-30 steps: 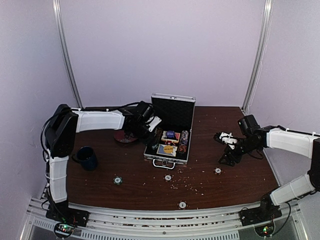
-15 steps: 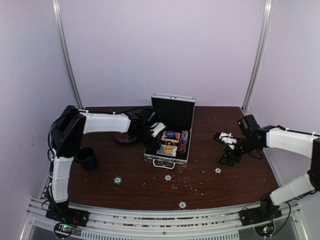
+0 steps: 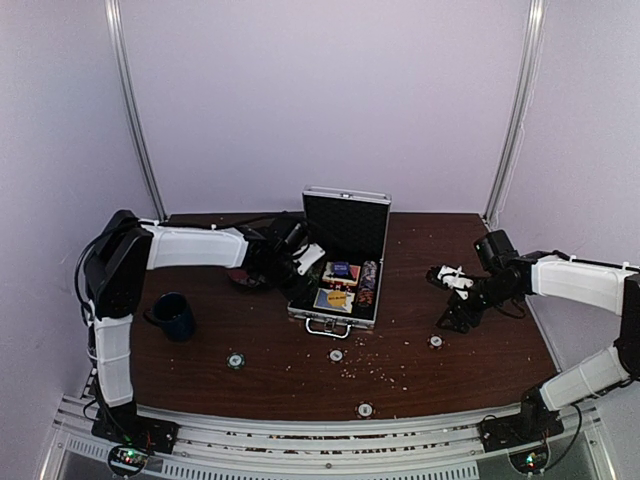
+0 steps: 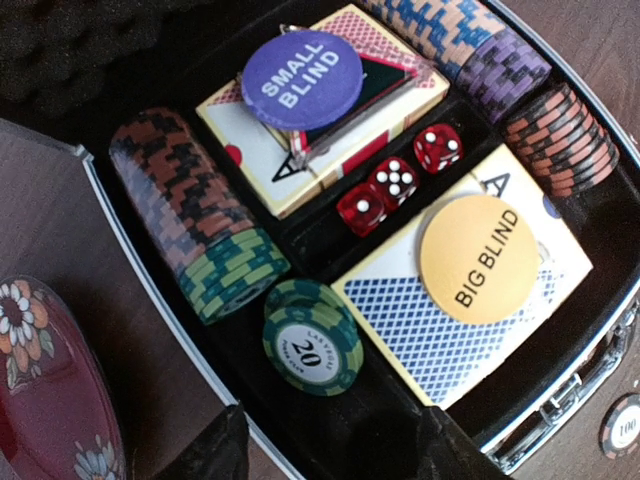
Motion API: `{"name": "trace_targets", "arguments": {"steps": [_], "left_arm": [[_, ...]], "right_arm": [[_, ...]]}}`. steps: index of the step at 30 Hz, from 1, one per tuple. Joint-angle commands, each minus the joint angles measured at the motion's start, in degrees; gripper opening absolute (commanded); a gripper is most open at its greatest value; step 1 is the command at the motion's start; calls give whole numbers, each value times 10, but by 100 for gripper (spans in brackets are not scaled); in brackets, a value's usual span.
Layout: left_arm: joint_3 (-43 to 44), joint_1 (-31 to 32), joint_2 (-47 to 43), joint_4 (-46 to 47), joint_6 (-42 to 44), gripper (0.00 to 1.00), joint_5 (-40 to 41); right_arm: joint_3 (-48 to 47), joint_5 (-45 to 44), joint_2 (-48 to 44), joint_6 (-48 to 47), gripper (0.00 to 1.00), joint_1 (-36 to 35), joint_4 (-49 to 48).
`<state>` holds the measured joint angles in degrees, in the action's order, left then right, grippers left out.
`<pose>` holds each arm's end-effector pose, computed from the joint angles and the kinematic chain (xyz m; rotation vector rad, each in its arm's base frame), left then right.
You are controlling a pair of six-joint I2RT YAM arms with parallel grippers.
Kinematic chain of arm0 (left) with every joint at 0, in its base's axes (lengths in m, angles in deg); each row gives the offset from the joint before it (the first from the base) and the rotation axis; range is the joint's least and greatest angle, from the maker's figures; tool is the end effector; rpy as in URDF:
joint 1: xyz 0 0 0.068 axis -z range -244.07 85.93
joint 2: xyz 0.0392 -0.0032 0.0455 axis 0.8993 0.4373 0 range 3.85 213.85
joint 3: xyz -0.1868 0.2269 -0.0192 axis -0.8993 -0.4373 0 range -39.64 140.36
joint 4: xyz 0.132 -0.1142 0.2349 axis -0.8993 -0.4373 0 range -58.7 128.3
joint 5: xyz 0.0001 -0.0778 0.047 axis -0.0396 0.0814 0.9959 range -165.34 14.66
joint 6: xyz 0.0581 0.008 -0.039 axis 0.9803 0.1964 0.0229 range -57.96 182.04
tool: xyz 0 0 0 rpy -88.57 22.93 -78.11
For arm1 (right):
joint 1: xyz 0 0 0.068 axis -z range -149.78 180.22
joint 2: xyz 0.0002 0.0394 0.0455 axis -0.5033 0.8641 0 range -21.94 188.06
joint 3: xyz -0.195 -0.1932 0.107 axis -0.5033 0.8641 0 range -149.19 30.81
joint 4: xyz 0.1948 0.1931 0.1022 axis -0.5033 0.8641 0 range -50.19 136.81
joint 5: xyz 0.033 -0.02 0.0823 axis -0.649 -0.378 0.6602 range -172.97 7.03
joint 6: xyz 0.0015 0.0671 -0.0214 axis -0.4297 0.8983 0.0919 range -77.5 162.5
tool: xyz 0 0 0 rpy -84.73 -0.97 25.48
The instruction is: Pack up texas hold em set
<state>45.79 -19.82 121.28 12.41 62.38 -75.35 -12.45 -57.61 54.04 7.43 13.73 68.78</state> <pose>0.3506 -0.3416 0.1597 0.9894 2.4127 -0.2809 0.2584 0.1023 0.1806 -1.2392 2.2327 0.4624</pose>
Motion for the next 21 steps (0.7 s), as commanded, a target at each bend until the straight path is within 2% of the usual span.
{"name": "trace_targets", "arguments": {"steps": [1, 10, 21], "left_arm": [[4, -3, -7, 10, 7, 59, -11], [17, -3, 29, 4, 15, 56, 19], [41, -3, 79, 21, 9, 58, 67]], "right_arm": [[-16, -12, 4, -8, 74, -6, 4], [-14, -12, 2, -7, 74, -6, 5], [-15, -13, 4, -8, 74, -7, 6]]}}
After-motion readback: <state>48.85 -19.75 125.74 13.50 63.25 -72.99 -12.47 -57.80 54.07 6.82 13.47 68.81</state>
